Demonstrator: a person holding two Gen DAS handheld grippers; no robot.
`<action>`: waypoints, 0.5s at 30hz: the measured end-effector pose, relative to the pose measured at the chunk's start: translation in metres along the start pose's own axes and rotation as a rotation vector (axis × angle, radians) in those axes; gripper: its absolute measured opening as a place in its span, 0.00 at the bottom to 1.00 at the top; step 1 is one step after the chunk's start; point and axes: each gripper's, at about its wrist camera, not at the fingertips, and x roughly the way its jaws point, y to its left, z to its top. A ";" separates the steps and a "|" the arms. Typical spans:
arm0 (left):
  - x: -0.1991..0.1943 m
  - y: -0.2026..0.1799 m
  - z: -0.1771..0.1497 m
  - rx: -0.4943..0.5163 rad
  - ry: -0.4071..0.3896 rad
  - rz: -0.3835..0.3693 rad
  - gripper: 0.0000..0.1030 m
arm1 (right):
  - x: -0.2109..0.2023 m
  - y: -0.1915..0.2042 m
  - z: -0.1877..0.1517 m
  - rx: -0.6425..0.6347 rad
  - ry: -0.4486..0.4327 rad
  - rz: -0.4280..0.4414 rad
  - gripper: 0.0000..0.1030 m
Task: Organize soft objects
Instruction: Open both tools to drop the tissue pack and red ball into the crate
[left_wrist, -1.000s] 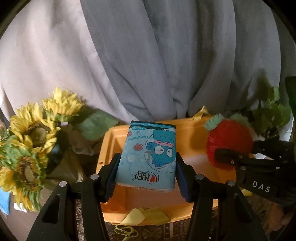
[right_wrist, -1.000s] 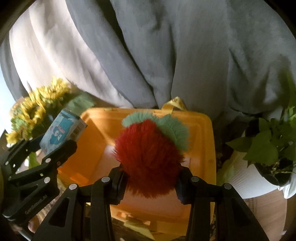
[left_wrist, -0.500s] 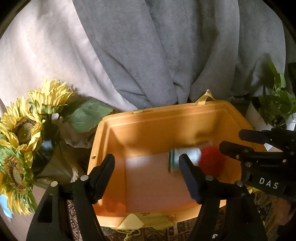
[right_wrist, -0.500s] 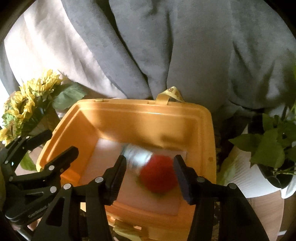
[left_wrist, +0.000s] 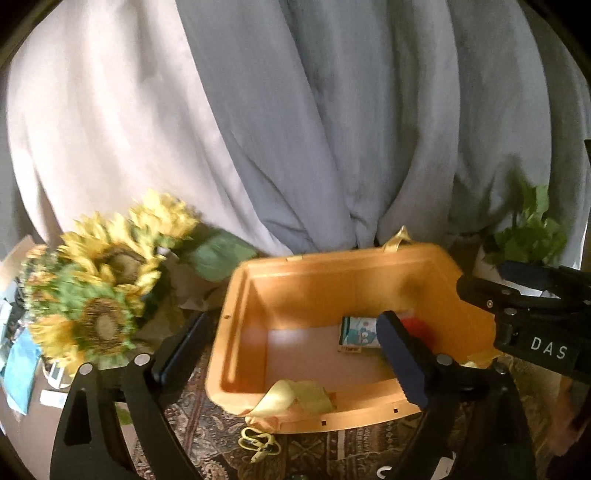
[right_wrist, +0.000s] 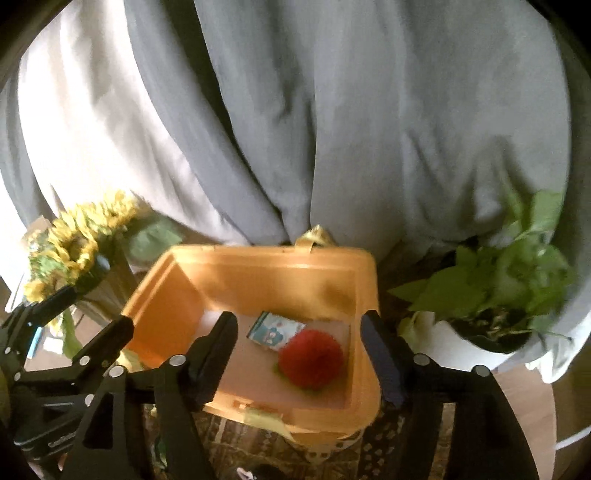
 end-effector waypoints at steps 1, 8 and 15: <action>-0.009 0.000 0.000 -0.004 -0.018 0.009 0.93 | -0.009 0.001 0.000 -0.004 -0.021 -0.005 0.71; -0.063 0.001 -0.005 -0.015 -0.102 0.051 1.00 | -0.054 0.004 -0.006 -0.012 -0.111 0.009 0.78; -0.103 0.003 -0.016 -0.014 -0.136 0.093 1.00 | -0.090 0.011 -0.020 -0.037 -0.153 0.007 0.78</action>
